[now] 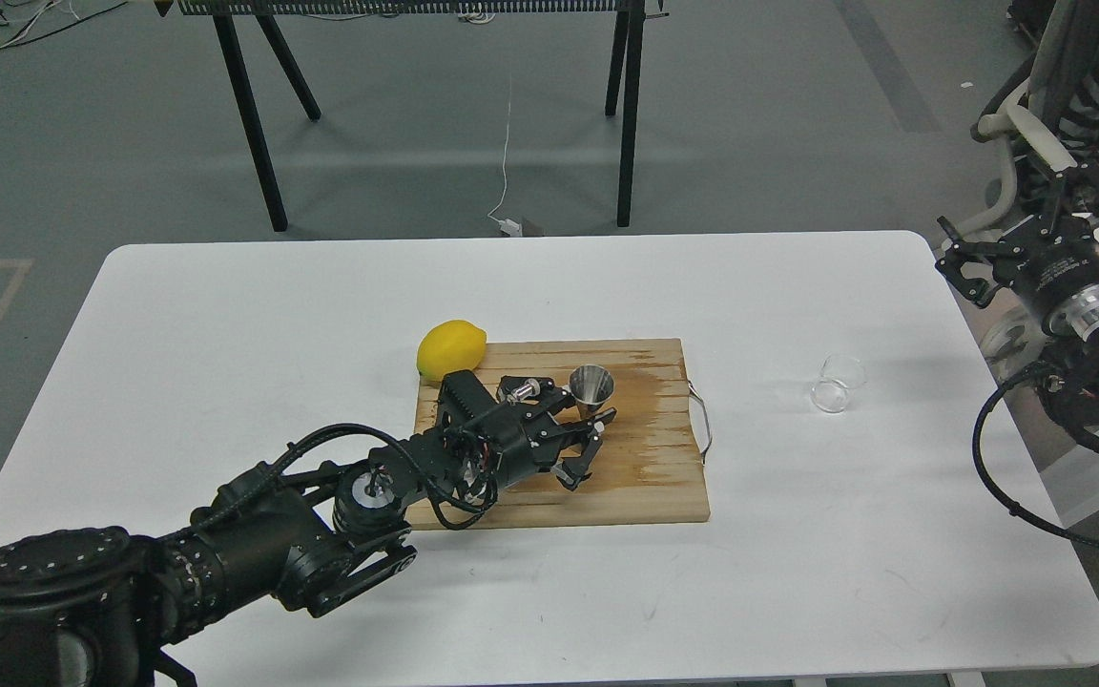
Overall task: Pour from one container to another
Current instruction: 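Lower the jigger upright onto the board and open the left gripper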
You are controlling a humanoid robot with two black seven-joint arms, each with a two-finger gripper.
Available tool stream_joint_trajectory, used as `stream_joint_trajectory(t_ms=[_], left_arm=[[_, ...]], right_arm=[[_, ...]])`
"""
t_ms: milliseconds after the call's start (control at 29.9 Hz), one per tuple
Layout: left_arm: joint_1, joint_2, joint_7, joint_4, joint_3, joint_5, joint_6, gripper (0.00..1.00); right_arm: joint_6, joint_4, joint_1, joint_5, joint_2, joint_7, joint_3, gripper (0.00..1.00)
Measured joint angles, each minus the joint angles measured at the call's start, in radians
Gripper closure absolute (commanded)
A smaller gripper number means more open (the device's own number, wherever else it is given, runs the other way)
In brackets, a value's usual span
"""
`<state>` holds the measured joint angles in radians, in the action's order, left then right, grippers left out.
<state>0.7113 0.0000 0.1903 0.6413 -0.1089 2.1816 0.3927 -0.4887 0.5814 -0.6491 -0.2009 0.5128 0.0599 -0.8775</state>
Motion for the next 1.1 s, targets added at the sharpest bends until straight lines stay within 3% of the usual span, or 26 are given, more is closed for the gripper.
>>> stream_joint_trajectory(t_ms=[134, 234, 435, 635, 1103], left_arm=[[0.000, 0.000, 0.000, -0.001, 0.000, 0.000, 0.000, 0.38], [-0.001, 0.000, 0.001, -0.003, 0.000, 0.000, 0.003, 0.21], [-0.001, 0.000, 0.008, -0.005, 0.000, 0.000, 0.005, 0.08], [-0.002, 0.000, 0.015, -0.009, 0.000, 0.000, 0.006, 0.03], [-0.006, 0.000, 0.029, 0.005, -0.005, 0.000, 0.023, 0.03]], right_arm=[[0.000, 0.000, 0.000, 0.000, 0.000, 0.000, 0.000, 0.00], [0.000, 0.000, 0.002, 0.000, 0.000, 0.000, 0.000, 0.00], [0.000, 0.000, 0.002, 0.003, -0.001, 0.000, 0.002, 0.00], [0.000, 0.000, -0.001, 0.005, -0.001, 0.000, 0.003, 0.00], [0.000, 0.000, -0.003, 0.006, 0.001, 0.000, 0.003, 0.00]])
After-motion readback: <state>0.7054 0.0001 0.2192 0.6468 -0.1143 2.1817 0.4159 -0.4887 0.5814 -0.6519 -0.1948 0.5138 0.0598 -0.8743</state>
